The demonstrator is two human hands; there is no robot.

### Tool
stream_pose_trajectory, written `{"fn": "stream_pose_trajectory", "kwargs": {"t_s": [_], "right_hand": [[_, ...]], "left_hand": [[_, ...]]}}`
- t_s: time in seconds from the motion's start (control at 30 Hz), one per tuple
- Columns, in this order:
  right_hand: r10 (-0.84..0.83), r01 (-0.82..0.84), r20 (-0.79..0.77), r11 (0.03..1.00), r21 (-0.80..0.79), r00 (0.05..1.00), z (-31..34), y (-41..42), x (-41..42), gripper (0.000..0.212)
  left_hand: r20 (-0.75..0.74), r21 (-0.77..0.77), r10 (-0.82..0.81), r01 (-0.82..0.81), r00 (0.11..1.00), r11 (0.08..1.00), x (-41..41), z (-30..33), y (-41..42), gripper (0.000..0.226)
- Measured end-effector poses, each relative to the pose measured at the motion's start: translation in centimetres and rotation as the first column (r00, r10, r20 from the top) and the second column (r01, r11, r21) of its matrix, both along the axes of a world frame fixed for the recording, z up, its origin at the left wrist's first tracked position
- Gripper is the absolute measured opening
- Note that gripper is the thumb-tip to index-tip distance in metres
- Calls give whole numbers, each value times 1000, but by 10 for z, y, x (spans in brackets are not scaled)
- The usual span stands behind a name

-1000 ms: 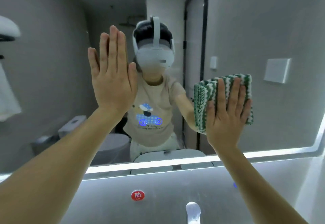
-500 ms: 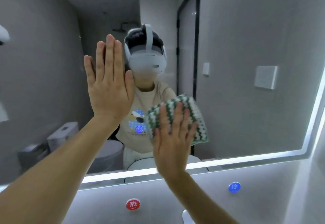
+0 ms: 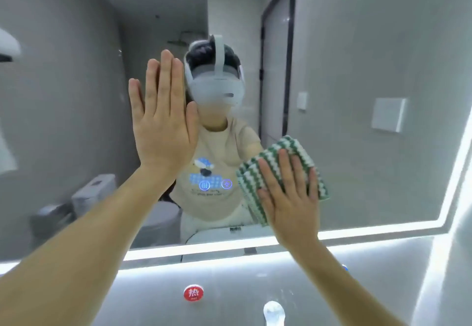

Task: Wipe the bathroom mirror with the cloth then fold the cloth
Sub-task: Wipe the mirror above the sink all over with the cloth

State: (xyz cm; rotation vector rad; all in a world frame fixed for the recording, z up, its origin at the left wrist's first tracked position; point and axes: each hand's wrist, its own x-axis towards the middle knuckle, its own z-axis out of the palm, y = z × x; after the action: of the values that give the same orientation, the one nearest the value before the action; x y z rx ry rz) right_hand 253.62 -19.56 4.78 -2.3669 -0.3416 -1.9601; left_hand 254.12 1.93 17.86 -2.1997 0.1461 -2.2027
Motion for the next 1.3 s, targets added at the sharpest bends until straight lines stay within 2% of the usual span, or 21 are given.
{"fn": "stream_pose_trajectory", "kwargs": {"t_s": [0.1, 0.27, 0.47, 0.53, 0.63, 0.7, 0.77, 0.87, 0.97, 1.2, 1.3], "right_hand": [[5, -5, 22, 1000, -11, 1000, 0, -10, -1, 47], [-15, 14, 6, 994, 110, 1000, -6, -6, 1, 48], [-19, 21, -17, 989, 145, 1000, -9, -1, 2, 48], [0, 7, -31, 974, 226, 1000, -11, 12, -1, 49], [27, 7, -70, 897, 443, 997, -12, 48, -6, 53], [46, 19, -115, 860, 510, 992, -11, 67, -9, 53], [56, 16, -155, 902, 431, 986, -19, 78, -12, 52], [71, -44, -153, 984, 173, 986, -41, 86, -16, 50], [77, -78, -124, 997, -6, 989, -57, 89, -17, 48], [39, -71, -148, 973, -221, 988, -36, 50, -21, 46], [26, -59, -179, 982, -181, 984, -33, 22, -17, 46]], "left_hand": [[4, -1, -20, 20, 1000, 1000, 0, 0, 1, 54], [5, -1, -14, 14, 1000, 1000, -1, 1, -1, 54], [4, 2, -19, 19, 1000, 1000, -1, 0, 0, 54], [8, 1, -23, 23, 1000, 1000, -1, 0, -1, 54], [5, 3, -16, 16, 1000, 1000, -1, 0, -2, 54], [4, 4, -13, 13, 1000, 1000, -2, 0, -2, 53], [5, 2, -19, 19, 1000, 1000, -2, 0, -2, 53], [-15, -2, -24, 24, 1000, 1000, -3, 1, -3, 54], [-39, -6, -20, 20, 999, 1000, -5, 1, -4, 54], [-110, -30, -44, 41, 993, 999, -13, 5, -4, 57], [-125, -27, -27, 24, 992, 999, -14, 4, -4, 57]]}}
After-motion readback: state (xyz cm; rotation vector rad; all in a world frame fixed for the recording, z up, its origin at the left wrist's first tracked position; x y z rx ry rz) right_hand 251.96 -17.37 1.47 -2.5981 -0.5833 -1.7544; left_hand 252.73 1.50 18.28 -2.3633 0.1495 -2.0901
